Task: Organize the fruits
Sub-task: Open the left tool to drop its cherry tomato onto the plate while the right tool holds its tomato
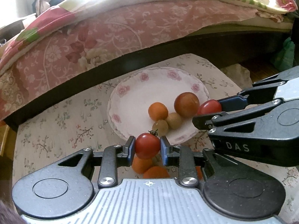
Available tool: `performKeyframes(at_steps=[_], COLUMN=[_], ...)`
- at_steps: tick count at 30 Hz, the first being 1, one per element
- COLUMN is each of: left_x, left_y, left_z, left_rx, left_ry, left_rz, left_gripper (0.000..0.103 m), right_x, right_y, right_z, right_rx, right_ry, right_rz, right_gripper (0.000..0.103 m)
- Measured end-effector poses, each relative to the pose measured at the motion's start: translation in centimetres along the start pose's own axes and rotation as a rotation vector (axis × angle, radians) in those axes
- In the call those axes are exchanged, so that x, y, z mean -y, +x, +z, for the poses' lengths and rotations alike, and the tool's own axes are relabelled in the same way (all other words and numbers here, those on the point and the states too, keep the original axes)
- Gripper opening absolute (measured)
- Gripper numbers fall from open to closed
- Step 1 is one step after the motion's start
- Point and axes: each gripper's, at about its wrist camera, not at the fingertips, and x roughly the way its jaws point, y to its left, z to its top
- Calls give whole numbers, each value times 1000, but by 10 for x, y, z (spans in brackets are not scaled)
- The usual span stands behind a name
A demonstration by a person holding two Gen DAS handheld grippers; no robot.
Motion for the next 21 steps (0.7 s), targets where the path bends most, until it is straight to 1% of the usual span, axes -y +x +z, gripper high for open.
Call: performKeyframes(at_steps=[21], left_x=[-8], left_y=[18], left_z=[9], left_rx=[-20], left_ry=[-10], left_rz=[5], left_gripper=[34], right_x=[6], right_y=[24], right_z=[10], right_rx=[-1], right_ry=[7], right_rz=[-4], right_gripper=[35])
